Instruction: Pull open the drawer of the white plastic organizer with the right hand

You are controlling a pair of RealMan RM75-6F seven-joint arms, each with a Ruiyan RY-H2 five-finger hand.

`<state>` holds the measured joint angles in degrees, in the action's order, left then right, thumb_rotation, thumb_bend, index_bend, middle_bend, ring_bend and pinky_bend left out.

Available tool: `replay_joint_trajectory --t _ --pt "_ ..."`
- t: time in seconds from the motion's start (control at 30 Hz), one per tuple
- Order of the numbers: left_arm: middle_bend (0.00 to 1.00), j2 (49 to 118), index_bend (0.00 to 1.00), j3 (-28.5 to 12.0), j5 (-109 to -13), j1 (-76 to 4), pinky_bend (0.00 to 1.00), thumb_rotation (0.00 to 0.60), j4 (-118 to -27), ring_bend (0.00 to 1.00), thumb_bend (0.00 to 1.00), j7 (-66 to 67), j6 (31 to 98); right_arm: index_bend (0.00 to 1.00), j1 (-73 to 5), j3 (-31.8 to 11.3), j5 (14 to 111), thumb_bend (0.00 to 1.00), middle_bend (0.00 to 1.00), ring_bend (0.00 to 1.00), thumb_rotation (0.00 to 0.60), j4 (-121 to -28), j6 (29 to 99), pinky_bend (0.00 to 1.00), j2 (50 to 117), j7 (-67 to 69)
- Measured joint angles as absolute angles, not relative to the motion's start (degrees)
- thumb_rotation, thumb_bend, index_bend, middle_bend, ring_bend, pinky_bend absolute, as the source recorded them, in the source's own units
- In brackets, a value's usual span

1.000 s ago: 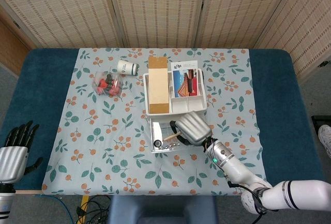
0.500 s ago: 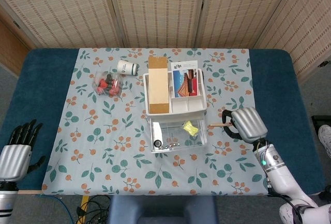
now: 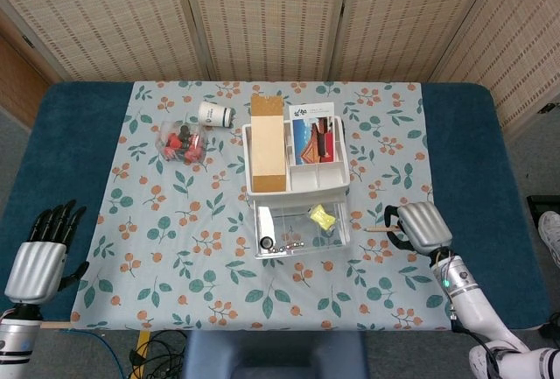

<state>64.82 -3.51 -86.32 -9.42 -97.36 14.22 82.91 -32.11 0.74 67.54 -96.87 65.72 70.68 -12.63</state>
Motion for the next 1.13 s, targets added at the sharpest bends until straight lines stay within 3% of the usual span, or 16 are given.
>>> replay_joint_trajectory --t 0.3,0.43,0.63,0.73,0.9,1.0,1.13 --pt "0.0 64.8 0.02 -3.3 -85.8 -9.0 0.07 0.6 -96.8 0.0 0.22 13.6 83.2 0.19 -31.9 0.1 69.1 0.51 0.99 1.0 0.6 -92.2 61.7 1.0 76.5 -12.7" --pt "0.0 65.0 0.02 -3.2 -85.6 -9.0 0.07 0.6 -96.5 0.0 0.22 13.3 83.1 0.14 -31.1 -0.2 69.6 0.51 0.93 0.99 0.6 -92.3 62.4 1.0 76.4 -12.6" --pt "0.0 65.1 0.02 -3.3 -85.5 -8.9 0.07 0.6 -95.9 0.0 0.22 12.6 83.4 0.14 -28.6 -0.7 70.9 0.51 0.76 0.8 0.6 -94.9 66.8 1.0 73.6 -12.3" --pt "0.0 65.0 0.02 -3.4 -85.4 -8.9 0.07 0.6 -95.8 0.0 0.22 12.3 83.5 0.14 -26.4 -0.9 72.0 0.5 0.61 0.64 0.6 -96.9 70.6 0.86 71.3 -11.7" --pt "0.0 65.2 0.02 -3.4 -85.2 -8.8 0.07 0.6 -95.6 0.0 0.22 12.0 83.5 0.14 -21.7 -0.9 73.9 0.51 0.3 0.26 0.6 -100.3 76.6 0.38 66.3 -9.8" --pt "0.0 65.3 0.02 -3.4 -85.1 -8.8 0.07 0.6 -95.6 0.0 0.22 12.0 83.5 0.14 -18.9 -0.7 74.7 0.51 0.24 0.17 0.6 -101.9 79.5 0.29 63.8 -8.5" --pt "0.0 65.6 0.02 -3.5 -85.1 -9.0 0.07 0.6 -95.7 0.0 0.22 12.4 83.4 0.14 -15.7 -0.2 75.9 0.51 0.22 0.16 0.6 -103.3 82.5 0.27 61.6 -7.5"
